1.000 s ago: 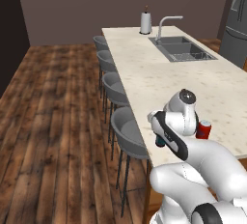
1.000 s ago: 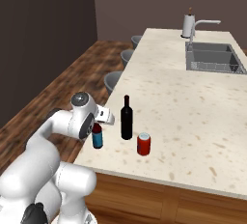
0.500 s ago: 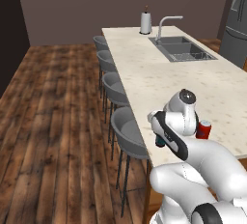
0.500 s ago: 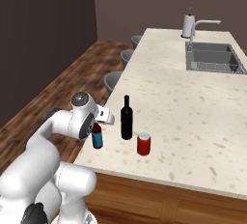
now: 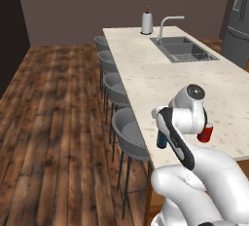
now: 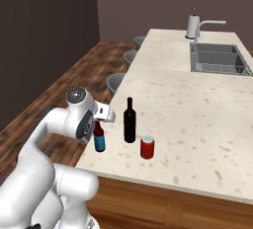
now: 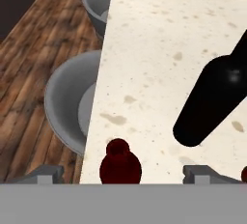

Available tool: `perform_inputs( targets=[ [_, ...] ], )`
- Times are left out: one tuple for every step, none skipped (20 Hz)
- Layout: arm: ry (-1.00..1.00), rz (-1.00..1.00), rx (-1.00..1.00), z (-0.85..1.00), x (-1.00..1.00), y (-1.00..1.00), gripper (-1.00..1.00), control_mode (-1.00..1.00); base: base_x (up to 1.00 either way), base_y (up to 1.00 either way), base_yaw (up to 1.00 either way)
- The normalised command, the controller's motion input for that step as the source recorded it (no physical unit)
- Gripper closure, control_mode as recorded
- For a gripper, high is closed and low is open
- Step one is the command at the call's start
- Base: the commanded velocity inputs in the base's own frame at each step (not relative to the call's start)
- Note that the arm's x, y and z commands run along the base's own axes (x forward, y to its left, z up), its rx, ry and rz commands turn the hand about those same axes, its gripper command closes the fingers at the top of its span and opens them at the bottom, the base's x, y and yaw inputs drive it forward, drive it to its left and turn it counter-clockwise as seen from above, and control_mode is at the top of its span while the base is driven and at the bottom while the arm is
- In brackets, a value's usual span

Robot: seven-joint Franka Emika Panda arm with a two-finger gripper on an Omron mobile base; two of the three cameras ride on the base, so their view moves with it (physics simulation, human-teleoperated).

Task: Move the drinks to the dining counter.

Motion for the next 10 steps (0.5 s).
perform_inputs(
  targets=[
    [-0.08,0.0,-0.01,0.76,-0.66,0.0,-1.0,-1.0,0.0,0.0,0.0],
    [-0.06,0.0,0.0,0.94,-0.85,0.0,-1.0,-1.0,0.0,0.0,0.0],
    [-0.11,0.0,-0.01,1.0,-1.0,0.0,-1.0,-1.0,0.0,0.0,0.0],
    [-0.14,0.0,-0.01,0.85,-1.0,-0.05,-1.0,-1.0,0.0,0.0,0.0],
    [-0.06,0.0,0.0,0.7,-1.0,-0.04,-1.0,-1.0,0.0,0.0,0.0],
    [-0.03,0.0,0.0,0.66,-1.0,0.0,-1.0,-1.0,0.0,0.0,0.0],
    [-0.04,0.0,-0.01,0.61,-1.0,0.0,-1.0,-1.0,0.0,0.0,0.0],
    [-0.05,0.0,0.0,0.56,-1.0,-0.01,-1.0,-1.0,0.0,0.0,0.0],
    [-0.03,0.0,-0.01,0.41,-1.0,0.0,-1.0,-1.0,0.0,0.0,0.0],
    [-0.02,0.0,-0.01,0.44,-1.0,0.0,-1.0,-1.0,0.0,0.0,0.0]
  ],
)
